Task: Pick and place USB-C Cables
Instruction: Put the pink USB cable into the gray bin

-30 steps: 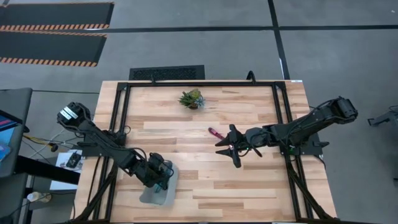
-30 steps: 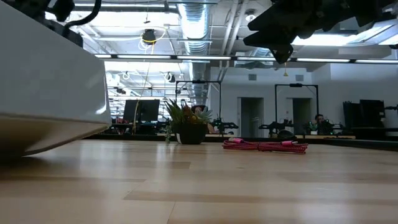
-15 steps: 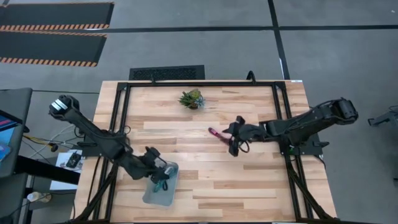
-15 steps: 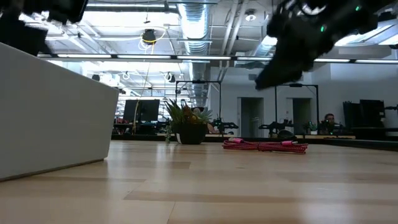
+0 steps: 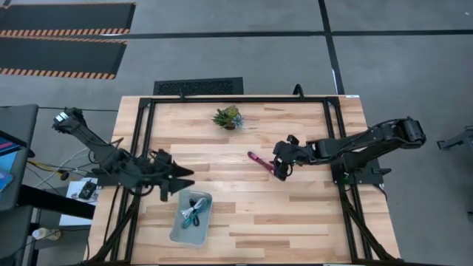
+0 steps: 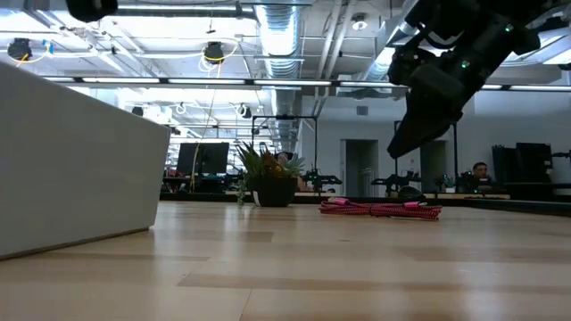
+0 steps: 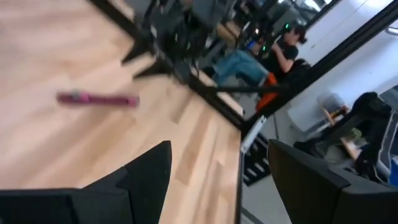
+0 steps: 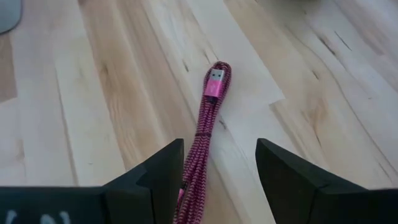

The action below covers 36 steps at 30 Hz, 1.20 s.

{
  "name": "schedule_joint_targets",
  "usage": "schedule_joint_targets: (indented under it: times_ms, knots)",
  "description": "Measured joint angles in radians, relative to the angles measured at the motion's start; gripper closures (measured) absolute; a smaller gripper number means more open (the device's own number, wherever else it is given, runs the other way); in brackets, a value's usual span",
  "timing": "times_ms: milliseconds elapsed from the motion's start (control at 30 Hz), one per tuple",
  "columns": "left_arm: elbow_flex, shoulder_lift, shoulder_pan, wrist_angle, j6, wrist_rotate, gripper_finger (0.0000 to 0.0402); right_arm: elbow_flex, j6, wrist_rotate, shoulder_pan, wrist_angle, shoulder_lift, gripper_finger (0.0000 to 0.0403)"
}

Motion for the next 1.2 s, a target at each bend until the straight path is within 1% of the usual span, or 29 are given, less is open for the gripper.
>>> schedule_joint_targets:
  times_ms: [133,233,533,667,700,767,833,933,967,1067,1200]
  knots:
    - [0.0,-0.031,0.0,-0.006,0.083,-0.047,0.0151,0.0,0.005,0.0,0.0,0.003,0.05,0.0177]
    - [0.001,-0.031,0.001,-0.006,0.118,-0.06,0.0152,0.007,0.006,0.0,0.0,0.012,0.12,0.0177]
    - [0.001,-0.008,0.001,-0.013,0.138,-0.07,0.0152,0.092,-0.028,-0.004,-0.001,0.009,0.325,0.0177]
    - [0.0,-0.008,0.001,-0.013,0.145,-0.09,0.0152,0.122,-0.01,-0.005,-0.012,-0.001,0.396,0.0181]
    - [0.0,-0.008,0.001,-0.012,0.15,-0.093,0.0152,0.133,0.0,-0.005,-0.013,-0.004,0.408,0.0187]
    - [0.0,-0.008,0.001,-0.012,0.166,-0.094,0.0152,0.146,0.011,-0.005,-0.012,-0.019,0.425,0.0216]
    - [0.0,-0.008,0.001,-0.012,0.175,-0.097,0.0152,0.158,0.02,-0.012,-0.012,-0.031,0.436,0.0265]
    - [0.0,-0.008,0.001,-0.013,0.195,-0.136,0.0152,0.175,0.028,-0.02,-0.01,-0.039,0.438,0.0362]
    - [0.0,-0.008,0.001,-0.013,0.208,-0.154,0.0152,0.178,0.032,-0.02,-0.01,-0.04,0.434,0.0378]
    - [0.0,-0.008,0.002,-0.011,0.25,-0.196,0.0152,0.177,0.059,-0.003,-0.011,-0.008,0.406,0.0379]
    - [0.0,-0.007,0.013,-0.009,0.296,-0.202,0.0152,0.179,0.029,-0.003,-0.004,0.158,0.298,0.0391]
